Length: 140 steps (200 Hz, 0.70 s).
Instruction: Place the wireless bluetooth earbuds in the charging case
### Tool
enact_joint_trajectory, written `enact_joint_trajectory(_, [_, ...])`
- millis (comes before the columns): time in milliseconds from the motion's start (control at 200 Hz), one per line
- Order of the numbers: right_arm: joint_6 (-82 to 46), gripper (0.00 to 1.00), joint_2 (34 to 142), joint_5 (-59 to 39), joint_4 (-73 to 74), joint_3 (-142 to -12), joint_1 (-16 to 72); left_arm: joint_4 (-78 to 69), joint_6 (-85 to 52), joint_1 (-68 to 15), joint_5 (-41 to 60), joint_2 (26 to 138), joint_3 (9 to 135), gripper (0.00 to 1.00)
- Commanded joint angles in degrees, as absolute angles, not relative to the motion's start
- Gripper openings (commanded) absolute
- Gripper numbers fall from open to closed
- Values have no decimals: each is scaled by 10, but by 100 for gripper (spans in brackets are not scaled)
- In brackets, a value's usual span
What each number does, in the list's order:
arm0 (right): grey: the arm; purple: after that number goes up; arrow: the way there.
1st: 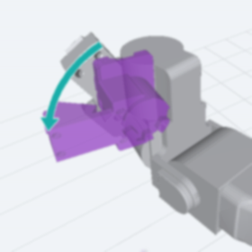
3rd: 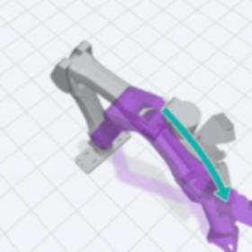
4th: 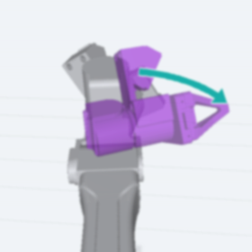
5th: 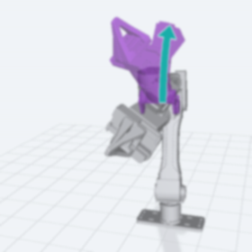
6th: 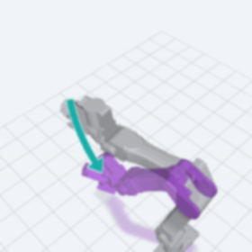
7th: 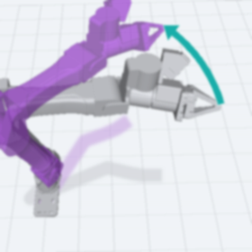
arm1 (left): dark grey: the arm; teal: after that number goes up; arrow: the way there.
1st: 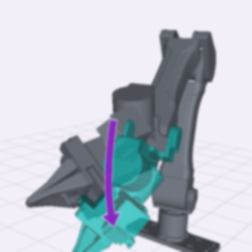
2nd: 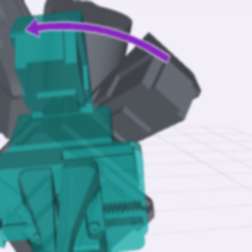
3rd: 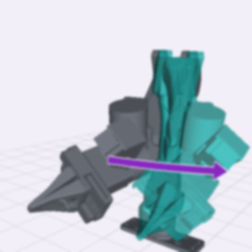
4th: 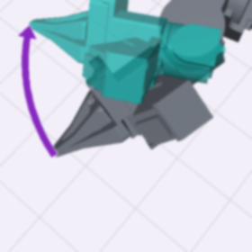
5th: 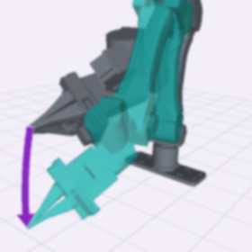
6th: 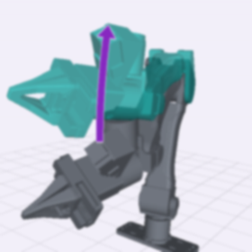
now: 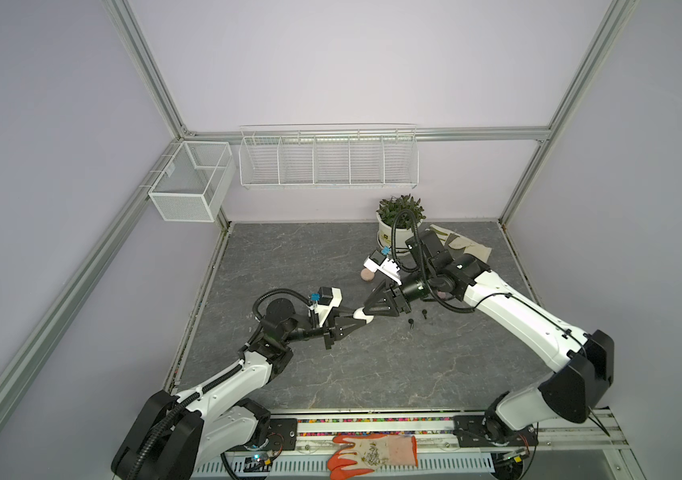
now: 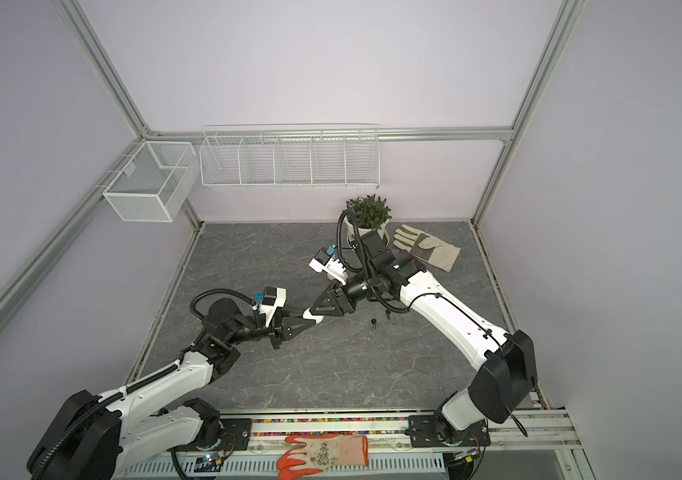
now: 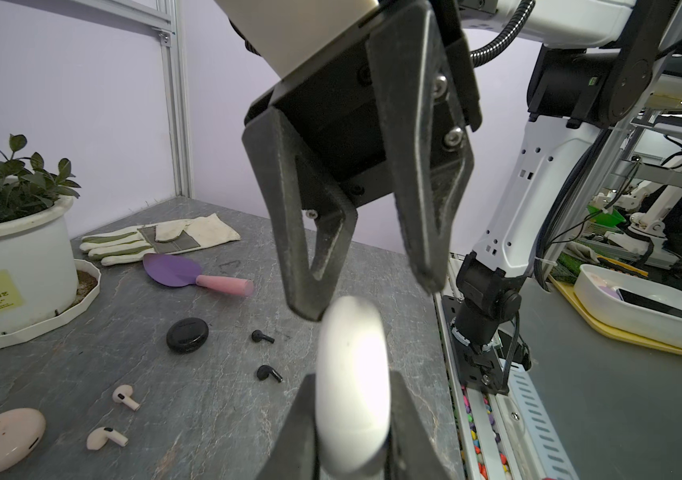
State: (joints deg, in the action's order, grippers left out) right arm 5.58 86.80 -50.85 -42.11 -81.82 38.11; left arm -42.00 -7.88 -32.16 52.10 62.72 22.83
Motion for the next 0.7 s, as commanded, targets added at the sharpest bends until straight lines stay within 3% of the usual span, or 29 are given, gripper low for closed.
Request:
enact_joint_trajectory(0, [130,43,849,-461,-492,-844,392,-436,-89,-317,490,625,249,0])
enact_joint_trajectory(275, [217,48,792,-459,-380,-768,389,-456,-116,-317,504,632,256,0])
enact_joint_trajectory(695, [226,41,822,-481,-352,-772,384,-485,-127,-317,512,640,246,0])
